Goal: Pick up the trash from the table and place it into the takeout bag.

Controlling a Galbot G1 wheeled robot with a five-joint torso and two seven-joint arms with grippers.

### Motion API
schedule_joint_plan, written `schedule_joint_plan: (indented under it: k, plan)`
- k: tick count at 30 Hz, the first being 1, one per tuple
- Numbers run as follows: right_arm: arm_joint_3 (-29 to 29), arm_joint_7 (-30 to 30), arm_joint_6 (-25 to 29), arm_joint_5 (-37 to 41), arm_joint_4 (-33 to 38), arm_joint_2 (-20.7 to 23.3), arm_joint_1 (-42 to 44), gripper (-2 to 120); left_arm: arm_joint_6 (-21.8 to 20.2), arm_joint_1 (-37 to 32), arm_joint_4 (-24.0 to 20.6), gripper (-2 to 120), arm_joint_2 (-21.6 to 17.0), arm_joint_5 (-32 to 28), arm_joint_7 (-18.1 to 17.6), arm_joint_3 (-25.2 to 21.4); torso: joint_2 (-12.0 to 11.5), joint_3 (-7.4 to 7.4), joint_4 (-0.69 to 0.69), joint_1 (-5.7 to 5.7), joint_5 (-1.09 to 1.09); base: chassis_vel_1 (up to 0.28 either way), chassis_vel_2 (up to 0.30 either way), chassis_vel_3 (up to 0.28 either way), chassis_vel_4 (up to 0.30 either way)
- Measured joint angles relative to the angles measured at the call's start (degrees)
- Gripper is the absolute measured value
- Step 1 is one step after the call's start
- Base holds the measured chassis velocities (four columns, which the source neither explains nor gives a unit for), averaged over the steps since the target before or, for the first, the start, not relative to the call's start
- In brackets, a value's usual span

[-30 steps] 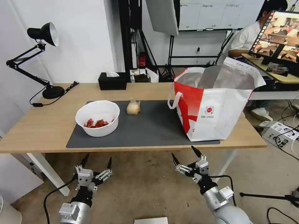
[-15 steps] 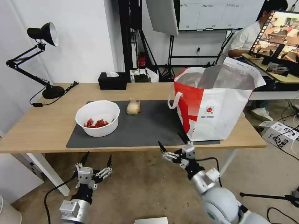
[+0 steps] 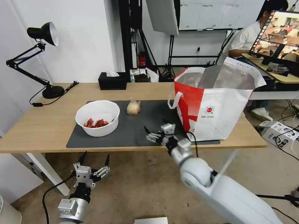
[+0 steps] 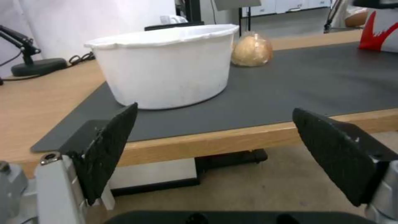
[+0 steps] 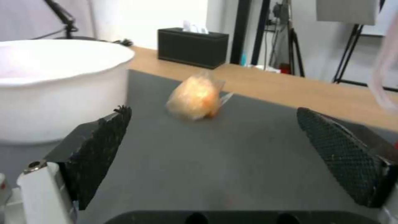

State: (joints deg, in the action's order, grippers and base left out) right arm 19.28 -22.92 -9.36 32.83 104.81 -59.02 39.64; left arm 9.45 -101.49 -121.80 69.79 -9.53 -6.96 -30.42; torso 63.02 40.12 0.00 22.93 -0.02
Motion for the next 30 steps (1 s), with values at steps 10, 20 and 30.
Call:
schedule_joint_plan:
  k: [10,20,30]
  plan:
    - [4.68,-4.22,-5.34,5.07,-11.95,-8.40,-11.80,100,0.10,-0.96,-0.91,100,1.49,-0.14,0.17,-1.26,0.00,0.00,0.01,0.00,0.01,0.000,0.000,0.000,0.000]
    - [6.76,-7.33,-8.53,10.23,-23.48,-15.48,-18.41,100,0.92,-2.38,-1.89,100,2.96,0.20,0.65,-2.11,0.00,-0.01,0.00,0.00,0.01,0.000,0.000,0.000,0.000]
    - [5.59,-6.32,-9.15,10.01,-35.42,-22.82,-21.09,100,1.37,-3.16,-2.39,100,4.01,1.13,0.77,-2.67,0.00,-0.01,0.00,-0.01,0.01,0.000,0.000,0.000,0.000]
